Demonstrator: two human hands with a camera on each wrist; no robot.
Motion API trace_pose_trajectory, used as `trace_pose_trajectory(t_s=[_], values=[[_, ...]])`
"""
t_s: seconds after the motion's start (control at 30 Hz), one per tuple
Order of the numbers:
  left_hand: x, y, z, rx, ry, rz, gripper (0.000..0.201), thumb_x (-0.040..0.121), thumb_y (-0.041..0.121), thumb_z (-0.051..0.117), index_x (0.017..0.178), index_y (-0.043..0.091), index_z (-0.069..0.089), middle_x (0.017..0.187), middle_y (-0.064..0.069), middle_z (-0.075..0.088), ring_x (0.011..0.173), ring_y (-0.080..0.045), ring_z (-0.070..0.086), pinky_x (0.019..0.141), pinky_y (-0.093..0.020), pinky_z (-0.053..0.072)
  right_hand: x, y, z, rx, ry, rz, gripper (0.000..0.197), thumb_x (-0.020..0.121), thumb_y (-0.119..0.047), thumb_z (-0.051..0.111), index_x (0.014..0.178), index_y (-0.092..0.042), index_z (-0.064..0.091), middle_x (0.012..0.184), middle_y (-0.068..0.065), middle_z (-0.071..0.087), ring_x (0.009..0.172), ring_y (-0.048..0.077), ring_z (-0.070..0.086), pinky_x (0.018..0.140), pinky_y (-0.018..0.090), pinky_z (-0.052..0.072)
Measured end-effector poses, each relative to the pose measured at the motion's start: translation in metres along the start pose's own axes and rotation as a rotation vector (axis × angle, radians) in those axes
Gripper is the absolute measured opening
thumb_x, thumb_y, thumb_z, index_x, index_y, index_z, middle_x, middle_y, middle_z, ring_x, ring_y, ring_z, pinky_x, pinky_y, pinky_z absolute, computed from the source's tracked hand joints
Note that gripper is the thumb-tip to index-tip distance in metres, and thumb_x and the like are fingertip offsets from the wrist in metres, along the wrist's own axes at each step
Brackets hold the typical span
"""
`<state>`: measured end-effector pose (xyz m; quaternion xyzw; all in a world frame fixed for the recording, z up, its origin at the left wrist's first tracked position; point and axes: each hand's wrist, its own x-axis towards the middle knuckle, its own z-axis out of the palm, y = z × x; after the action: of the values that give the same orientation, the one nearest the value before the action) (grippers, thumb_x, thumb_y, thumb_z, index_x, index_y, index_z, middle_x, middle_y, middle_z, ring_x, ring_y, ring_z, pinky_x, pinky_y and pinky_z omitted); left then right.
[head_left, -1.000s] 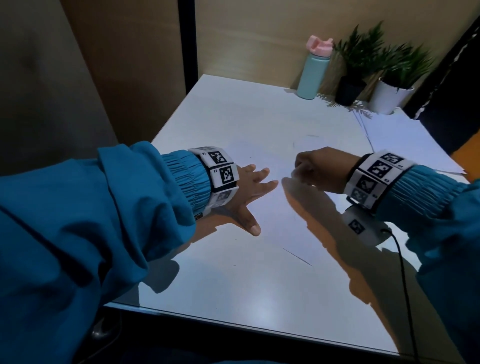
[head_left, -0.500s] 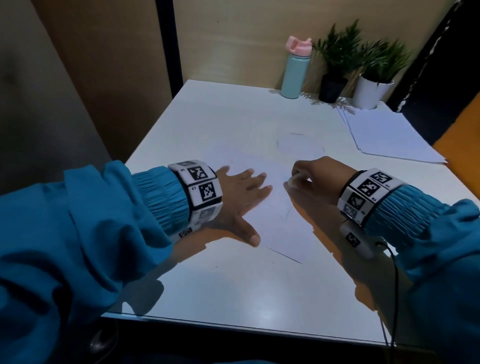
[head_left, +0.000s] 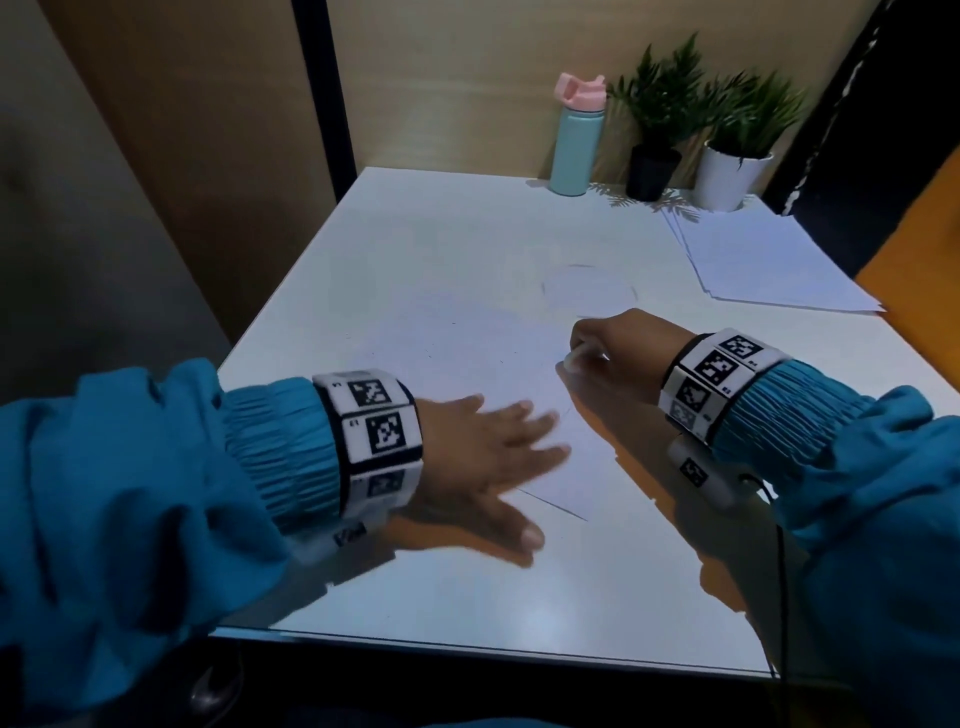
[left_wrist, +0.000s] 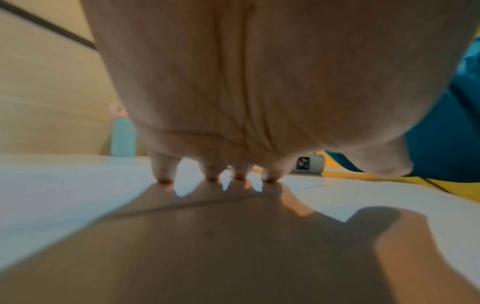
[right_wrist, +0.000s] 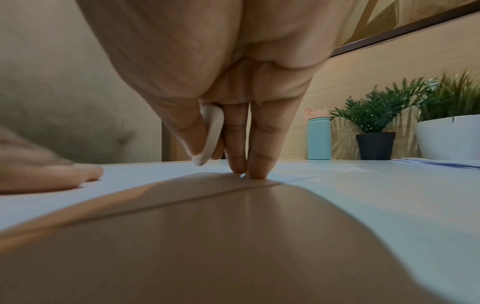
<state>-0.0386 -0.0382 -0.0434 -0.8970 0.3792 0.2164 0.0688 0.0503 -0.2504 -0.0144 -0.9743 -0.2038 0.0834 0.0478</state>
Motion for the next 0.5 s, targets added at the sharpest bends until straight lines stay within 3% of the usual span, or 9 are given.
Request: trace_pose_trajectory(t_s=[0.07,0.13,0.17,0.2,0.3,0.33,0.37,0.47,0.5], values=[[0.001,-0.001,0.006,0.007,-0.033,-0.088,0.106,0.072,0.094,0.019,0.153,0.036,-0.017,0.160,0.007,-0.026,0.149,-0.022,-0.019,0.116,-0.056,-0.001,0.000,-0.001,0.000,-0.007,-0.001,0.000,0.018,0.094,-0.025,0.039,0.098,-0.019,0.056,0.090,0.003,0.059,0.085,0.026,0.055,0.074,0.031,0.043],[0.002,-0.017,-0.002,-0.028,-0.039,-0.385,0.115,0.069,0.097,0.021,0.154,0.031,-0.018,0.161,-0.001,-0.024,0.150,-0.031,-0.012,0.115,-0.060,0.007,0.000,-0.001,-0.001,0.005,-0.015,0.004,0.021,0.094,-0.026,0.039,0.102,-0.018,0.057,0.094,0.005,0.061,0.088,0.027,0.057,0.076,0.032,0.045],[0.004,-0.023,-0.007,-0.023,-0.038,-0.464,0.117,0.069,0.097,0.021,0.155,0.027,-0.017,0.162,-0.004,-0.022,0.151,-0.032,-0.009,0.115,-0.060,0.008,0.000,-0.001,-0.001,0.010,-0.021,0.006,0.021,0.093,-0.027,0.039,0.101,-0.019,0.057,0.095,0.005,0.062,0.088,0.027,0.057,0.077,0.033,0.047],[0.007,-0.024,-0.013,-0.004,-0.015,-0.445,0.115,0.072,0.095,0.021,0.155,0.024,-0.015,0.163,-0.004,-0.021,0.151,-0.030,-0.009,0.116,-0.060,0.008,0.000,-0.002,0.000,0.012,-0.022,0.006,0.021,0.093,-0.028,0.040,0.101,-0.019,0.057,0.096,0.005,0.062,0.088,0.026,0.057,0.078,0.033,0.047],[0.021,-0.009,-0.028,0.015,0.000,-0.121,0.101,0.081,0.086,0.021,0.157,0.026,-0.010,0.163,0.004,-0.018,0.151,-0.018,-0.013,0.120,-0.053,0.001,0.001,0.000,0.001,0.022,0.021,0.007,0.019,0.091,-0.027,0.040,0.097,-0.022,0.057,0.091,0.002,0.061,0.083,0.023,0.055,0.074,0.030,0.044],[0.026,-0.006,-0.029,0.013,-0.020,-0.089,0.101,0.082,0.086,0.022,0.157,0.026,-0.010,0.164,0.006,-0.018,0.150,-0.016,-0.014,0.121,-0.051,0.001,0.000,0.000,0.001,0.029,0.035,0.014,0.018,0.090,-0.028,0.039,0.094,-0.024,0.056,0.089,0.001,0.062,0.083,0.022,0.056,0.074,0.030,0.045],[0.032,-0.009,-0.028,0.002,-0.022,-0.122,0.103,0.081,0.087,0.025,0.157,0.025,-0.010,0.164,0.006,-0.017,0.151,-0.016,-0.013,0.121,-0.051,0.003,0.000,0.000,0.001,0.033,0.037,0.018,0.018,0.089,-0.028,0.038,0.093,-0.025,0.056,0.089,0.002,0.063,0.083,0.023,0.058,0.076,0.031,0.048],[0.047,-0.035,-0.027,-0.062,0.096,-0.483,0.123,0.071,0.094,0.032,0.157,0.013,-0.001,0.165,-0.006,-0.007,0.151,-0.030,0.002,0.117,-0.052,0.011,0.000,0.000,0.000,0.039,-0.001,0.024,0.021,0.090,-0.028,0.038,0.098,-0.023,0.057,0.093,0.005,0.064,0.087,0.026,0.059,0.079,0.034,0.050],[0.052,-0.042,-0.028,-0.049,0.142,-0.537,0.129,0.066,0.098,0.028,0.157,0.010,0.005,0.165,-0.009,-0.001,0.150,-0.032,0.008,0.116,-0.053,0.015,0.000,0.001,0.000,0.046,0.001,0.023,0.020,0.090,-0.029,0.039,0.097,-0.023,0.056,0.092,0.004,0.063,0.087,0.026,0.058,0.079,0.033,0.049]])
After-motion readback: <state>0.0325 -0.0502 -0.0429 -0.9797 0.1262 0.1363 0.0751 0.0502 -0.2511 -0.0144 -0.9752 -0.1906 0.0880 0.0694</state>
